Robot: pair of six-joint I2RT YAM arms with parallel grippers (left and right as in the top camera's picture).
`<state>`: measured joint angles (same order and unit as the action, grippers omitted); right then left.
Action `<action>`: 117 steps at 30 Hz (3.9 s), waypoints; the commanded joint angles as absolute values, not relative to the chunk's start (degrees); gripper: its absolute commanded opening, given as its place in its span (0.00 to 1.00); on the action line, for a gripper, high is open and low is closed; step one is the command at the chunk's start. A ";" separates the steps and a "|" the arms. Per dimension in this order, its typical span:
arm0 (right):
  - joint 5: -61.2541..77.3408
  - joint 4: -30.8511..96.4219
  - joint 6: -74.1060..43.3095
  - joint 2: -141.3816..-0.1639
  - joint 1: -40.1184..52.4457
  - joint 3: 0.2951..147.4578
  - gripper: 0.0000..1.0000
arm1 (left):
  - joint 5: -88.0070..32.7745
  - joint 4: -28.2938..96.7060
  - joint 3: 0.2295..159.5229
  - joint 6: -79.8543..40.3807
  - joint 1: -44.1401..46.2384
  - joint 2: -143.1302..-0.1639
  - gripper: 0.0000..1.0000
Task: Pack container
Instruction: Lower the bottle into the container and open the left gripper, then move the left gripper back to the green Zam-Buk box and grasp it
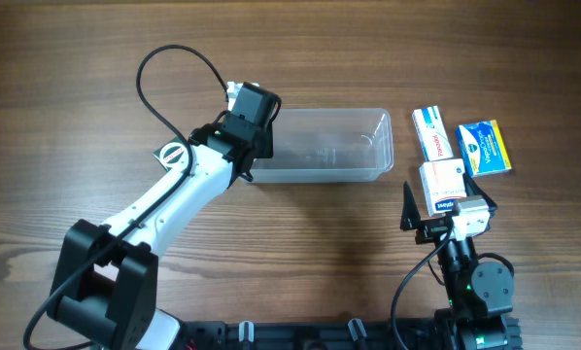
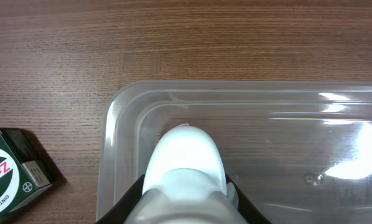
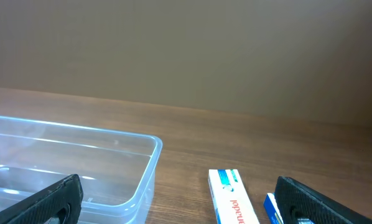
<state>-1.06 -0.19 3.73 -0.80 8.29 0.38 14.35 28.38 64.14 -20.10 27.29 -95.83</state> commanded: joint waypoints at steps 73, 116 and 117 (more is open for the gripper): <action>0.05 -0.40 2.87 -0.75 8.01 0.32 1.00 | 27.27 26.57 64.51 -19.75 27.46 -86.83 0.59; 0.05 -0.40 2.87 -0.75 7.99 0.32 1.00 | 1.98 36.27 64.51 -37.10 -1.72 -104.90 0.91; 0.05 -0.40 2.85 -0.75 8.01 0.32 1.00 | 1.98 36.25 64.51 -37.10 -1.72 -105.06 0.92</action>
